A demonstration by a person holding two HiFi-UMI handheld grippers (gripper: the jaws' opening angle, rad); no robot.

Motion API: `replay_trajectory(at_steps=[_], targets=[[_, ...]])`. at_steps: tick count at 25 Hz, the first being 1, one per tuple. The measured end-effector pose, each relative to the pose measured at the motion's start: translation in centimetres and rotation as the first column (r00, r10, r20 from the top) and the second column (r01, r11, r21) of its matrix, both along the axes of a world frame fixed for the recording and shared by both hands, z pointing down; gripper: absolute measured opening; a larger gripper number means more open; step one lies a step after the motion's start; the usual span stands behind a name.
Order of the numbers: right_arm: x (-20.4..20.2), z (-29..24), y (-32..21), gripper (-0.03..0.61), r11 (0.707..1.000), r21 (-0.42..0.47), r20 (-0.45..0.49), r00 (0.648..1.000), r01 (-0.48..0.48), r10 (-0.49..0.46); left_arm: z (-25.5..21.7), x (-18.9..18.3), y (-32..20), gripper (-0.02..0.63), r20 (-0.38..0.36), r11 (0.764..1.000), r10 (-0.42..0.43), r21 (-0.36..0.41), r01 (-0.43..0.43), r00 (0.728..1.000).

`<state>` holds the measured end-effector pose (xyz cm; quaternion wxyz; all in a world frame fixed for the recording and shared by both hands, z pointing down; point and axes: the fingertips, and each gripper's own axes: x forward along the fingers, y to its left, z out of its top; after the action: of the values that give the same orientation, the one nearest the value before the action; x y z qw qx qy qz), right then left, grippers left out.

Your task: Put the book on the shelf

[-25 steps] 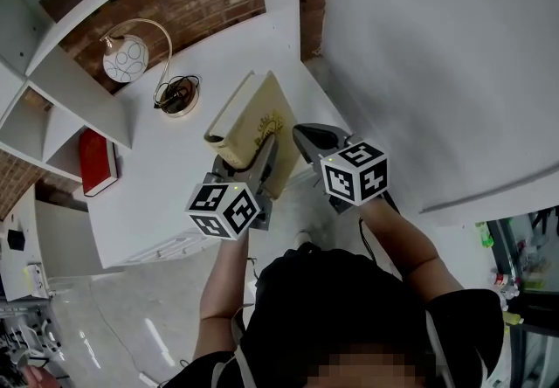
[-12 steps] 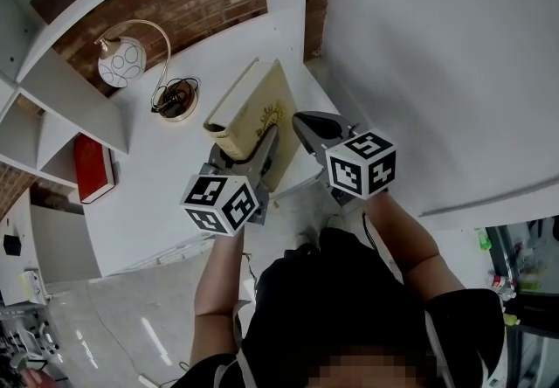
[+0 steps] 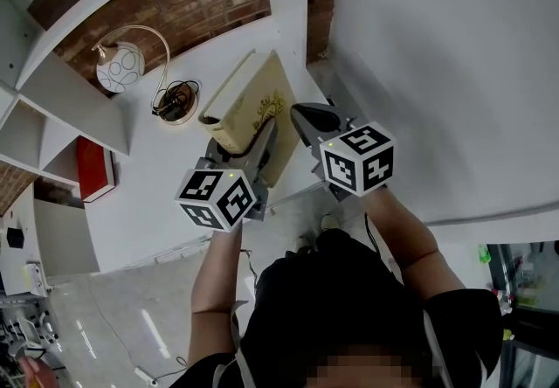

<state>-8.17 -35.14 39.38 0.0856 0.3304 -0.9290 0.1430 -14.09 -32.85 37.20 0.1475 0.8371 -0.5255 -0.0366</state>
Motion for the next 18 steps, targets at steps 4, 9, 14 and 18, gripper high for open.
replay_trajectory(at_steps=[4, 9, 14, 18], targets=[[0.8, -0.2, -1.7, -0.003, 1.0, -0.004, 0.007, 1.0, 0.01, -0.01, -0.2, 0.6, -1.5, 0.212, -0.001, 1.0, -0.03, -0.008, 0.03, 1.0], [1.9, -1.0, -3.5, -0.003, 1.0, 0.002, -0.001, 1.0, 0.025, -0.025, -2.0, 1.4, -3.2, 0.212, 0.014, 0.998, -0.051, 0.021, 0.051, 0.999], [2.6, -3.4, -5.7, -0.003, 0.998, 0.027, 0.025, 0.998, 0.052, -0.052, -4.8, 1.9, -5.4, 0.212, 0.03, 0.997, -0.05, 0.061, 0.048, 0.998], [3.3, -5.4, -7.6, -0.003, 0.997, 0.039, 0.037, 0.997, 0.068, -0.069, -7.1, 2.6, -7.1, 0.212, 0.073, 0.996, -0.042, 0.076, 0.037, 0.996]])
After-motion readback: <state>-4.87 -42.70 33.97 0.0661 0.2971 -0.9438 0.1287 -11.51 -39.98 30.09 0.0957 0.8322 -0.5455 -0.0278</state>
